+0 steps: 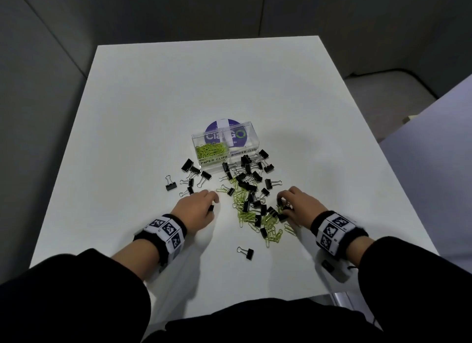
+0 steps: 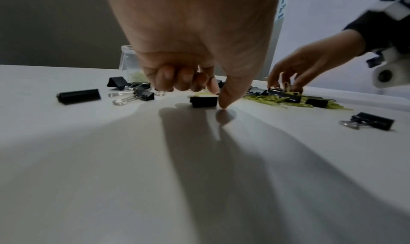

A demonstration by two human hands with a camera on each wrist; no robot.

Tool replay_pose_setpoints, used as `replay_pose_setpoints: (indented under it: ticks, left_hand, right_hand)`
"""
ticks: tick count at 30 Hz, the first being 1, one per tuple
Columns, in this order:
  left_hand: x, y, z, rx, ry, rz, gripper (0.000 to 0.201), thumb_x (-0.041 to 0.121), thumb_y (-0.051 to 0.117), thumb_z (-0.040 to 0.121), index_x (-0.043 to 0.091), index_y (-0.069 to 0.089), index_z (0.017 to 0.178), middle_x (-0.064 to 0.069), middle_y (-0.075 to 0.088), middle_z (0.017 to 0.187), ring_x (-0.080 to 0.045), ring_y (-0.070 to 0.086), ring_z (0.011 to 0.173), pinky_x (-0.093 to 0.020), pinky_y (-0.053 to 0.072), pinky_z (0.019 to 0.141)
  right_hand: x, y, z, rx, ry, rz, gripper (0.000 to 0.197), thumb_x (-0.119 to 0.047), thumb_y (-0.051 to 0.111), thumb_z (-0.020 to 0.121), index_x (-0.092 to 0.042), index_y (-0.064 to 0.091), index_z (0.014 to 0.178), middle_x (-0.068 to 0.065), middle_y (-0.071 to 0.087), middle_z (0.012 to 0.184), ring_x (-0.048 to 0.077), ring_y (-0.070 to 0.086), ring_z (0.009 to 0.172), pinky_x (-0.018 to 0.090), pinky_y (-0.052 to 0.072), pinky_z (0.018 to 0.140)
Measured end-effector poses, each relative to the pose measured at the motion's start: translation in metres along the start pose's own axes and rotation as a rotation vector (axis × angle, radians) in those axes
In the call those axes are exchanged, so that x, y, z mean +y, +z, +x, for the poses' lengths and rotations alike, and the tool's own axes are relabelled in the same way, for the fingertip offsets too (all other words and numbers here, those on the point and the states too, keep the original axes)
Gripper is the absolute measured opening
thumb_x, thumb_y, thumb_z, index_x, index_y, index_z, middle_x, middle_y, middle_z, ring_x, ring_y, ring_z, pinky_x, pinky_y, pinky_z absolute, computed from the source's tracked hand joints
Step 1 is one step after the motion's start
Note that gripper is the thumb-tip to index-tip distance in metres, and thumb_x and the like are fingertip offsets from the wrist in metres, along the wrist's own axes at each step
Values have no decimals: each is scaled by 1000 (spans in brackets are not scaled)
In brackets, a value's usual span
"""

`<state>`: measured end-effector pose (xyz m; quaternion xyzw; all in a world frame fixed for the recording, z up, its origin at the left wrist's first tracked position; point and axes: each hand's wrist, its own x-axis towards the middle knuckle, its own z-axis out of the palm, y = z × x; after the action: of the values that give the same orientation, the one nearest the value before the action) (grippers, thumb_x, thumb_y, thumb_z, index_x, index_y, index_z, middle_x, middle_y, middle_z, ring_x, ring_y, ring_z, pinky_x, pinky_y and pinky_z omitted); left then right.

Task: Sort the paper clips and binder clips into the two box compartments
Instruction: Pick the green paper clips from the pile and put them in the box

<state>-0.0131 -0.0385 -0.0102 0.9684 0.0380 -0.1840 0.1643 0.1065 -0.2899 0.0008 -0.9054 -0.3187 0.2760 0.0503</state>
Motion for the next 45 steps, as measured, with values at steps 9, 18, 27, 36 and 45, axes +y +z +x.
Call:
replay_pose_setpoints:
  ticks: [9, 18, 27, 36, 45]
  left_hand:
    - [48, 4, 7, -4, 202, 110, 46, 47, 50, 90, 17, 46, 123, -3, 54, 114, -18, 54, 96, -22, 36, 69]
    - [26, 15, -8, -8, 9, 10, 50, 51, 56, 84, 18, 44, 119, 0, 50, 117, -17, 53, 92, -25, 39, 69]
    - [40, 16, 2, 21, -38, 57, 45, 42, 51, 91, 16, 43, 126, -3, 48, 124, -24, 59, 97, -33, 48, 72]
    - [51, 17, 10, 11, 0, 60, 47, 38, 55, 86, 14, 44, 125, -5, 49, 121, -25, 58, 97, -33, 47, 71]
    - [49, 23, 20, -9, 12, 70, 30, 30, 43, 95, 12, 49, 117, -8, 53, 116, -28, 58, 97, -37, 48, 75]
  right_hand:
    - [-12, -9, 0, 52, -42, -81, 39, -32, 56, 87, -20, 44, 121, 3, 47, 126, 22, 51, 108, 30, 42, 75]
    - [12, 21, -25, -32, 118, -8, 41, -30, 67, 80, -10, 46, 109, 7, 47, 113, 18, 41, 84, 26, 36, 72]
    - [-26, 30, -9, -13, -16, 24, 13, -2, 45, 92, -7, 54, 99, 10, 59, 102, 18, 50, 80, 25, 44, 76]
    - [-30, 15, -2, -31, 90, 249, 8, -10, 41, 91, -16, 42, 86, 4, 57, 82, 20, 53, 74, 34, 50, 74]
    - [-11, 11, -9, -70, 127, 277, 17, -13, 31, 95, -9, 44, 85, 10, 58, 89, 21, 51, 80, 30, 37, 71]
